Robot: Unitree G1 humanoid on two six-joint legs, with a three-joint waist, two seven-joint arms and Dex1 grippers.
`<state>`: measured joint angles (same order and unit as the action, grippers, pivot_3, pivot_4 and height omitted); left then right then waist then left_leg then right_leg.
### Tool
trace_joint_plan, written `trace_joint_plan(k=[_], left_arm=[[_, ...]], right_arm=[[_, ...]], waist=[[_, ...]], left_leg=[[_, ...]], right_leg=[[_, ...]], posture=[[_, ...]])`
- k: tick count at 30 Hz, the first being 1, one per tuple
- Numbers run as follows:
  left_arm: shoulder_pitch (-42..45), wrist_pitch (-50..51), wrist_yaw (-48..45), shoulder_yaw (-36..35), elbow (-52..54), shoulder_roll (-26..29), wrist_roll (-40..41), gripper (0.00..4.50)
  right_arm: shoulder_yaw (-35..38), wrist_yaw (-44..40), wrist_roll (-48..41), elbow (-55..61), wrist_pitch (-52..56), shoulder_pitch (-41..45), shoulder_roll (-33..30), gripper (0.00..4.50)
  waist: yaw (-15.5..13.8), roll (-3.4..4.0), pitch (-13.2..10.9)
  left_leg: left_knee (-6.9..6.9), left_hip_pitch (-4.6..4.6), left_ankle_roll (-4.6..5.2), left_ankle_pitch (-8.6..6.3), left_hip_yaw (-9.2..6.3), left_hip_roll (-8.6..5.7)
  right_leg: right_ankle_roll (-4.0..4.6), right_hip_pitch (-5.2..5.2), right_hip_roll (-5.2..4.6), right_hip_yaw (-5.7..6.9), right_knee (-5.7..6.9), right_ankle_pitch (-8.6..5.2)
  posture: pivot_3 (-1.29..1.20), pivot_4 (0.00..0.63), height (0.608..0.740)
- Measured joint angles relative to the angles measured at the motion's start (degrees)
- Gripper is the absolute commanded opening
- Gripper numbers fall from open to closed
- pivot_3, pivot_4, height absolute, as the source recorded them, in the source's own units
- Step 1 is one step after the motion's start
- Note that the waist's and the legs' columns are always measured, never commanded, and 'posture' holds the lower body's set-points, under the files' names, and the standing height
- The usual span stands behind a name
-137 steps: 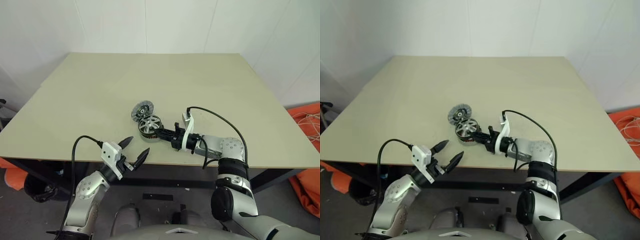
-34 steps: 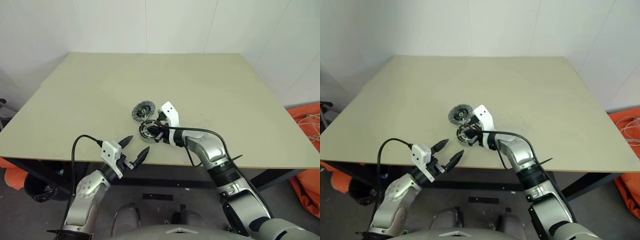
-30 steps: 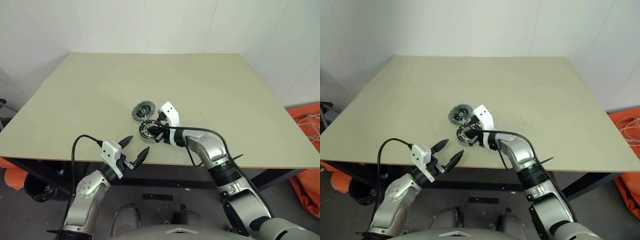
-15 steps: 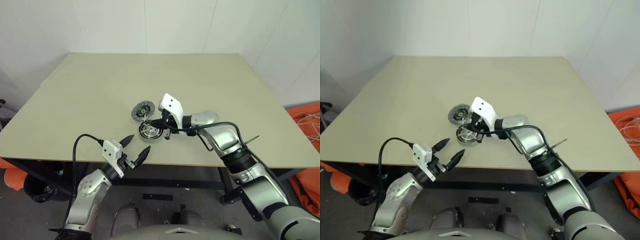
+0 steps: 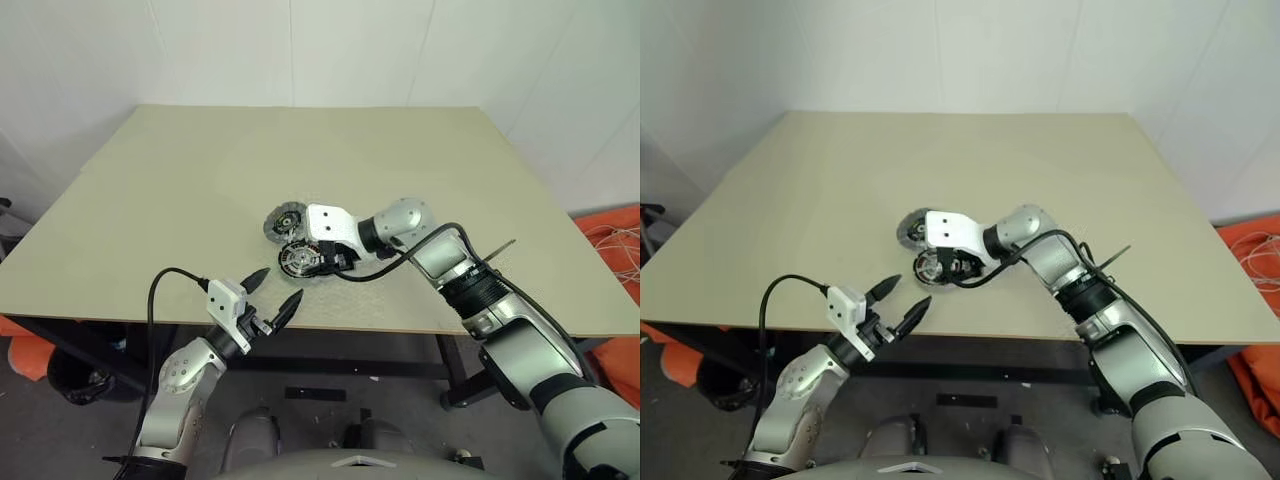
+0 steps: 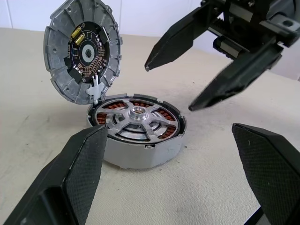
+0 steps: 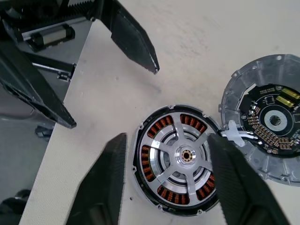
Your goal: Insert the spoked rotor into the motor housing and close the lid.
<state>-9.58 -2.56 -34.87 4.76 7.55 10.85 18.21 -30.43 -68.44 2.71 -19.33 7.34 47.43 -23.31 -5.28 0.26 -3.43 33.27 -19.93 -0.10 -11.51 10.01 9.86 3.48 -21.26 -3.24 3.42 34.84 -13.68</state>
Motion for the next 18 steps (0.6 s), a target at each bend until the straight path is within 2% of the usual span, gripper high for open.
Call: trace_joint_plan(k=[11,18], left_arm=[[0.1,-0.1,0.4,0.0,0.0,-0.2,-0.2,4.50],[0.1,-0.2,0.4,0.0,-0.2,-0.5,-0.2,4.50]], right_arm=[[-2.7,-6.7,6.4,-3.1,-9.5,2.3,-1.5,3.57],[-3.8,-8.2,9.3,-4.9,-12.5,2.3,-1.3,3.57]], waist=[[0.0,-0.01,0.0],[0.0,-0.01,0.0]], left_leg=[[0.07,-0.01,0.04,-0.02,0.00,0.01],[0.08,-0.01,0.05,-0.02,0.00,0.02]], right_leg=[[0.00,0.01,0.00,0.01,0.02,0.00],[0.01,0.01,0.00,0.00,0.03,0.01]], posture=[[0.00,0.000,0.740],[0.00,0.000,0.740]])
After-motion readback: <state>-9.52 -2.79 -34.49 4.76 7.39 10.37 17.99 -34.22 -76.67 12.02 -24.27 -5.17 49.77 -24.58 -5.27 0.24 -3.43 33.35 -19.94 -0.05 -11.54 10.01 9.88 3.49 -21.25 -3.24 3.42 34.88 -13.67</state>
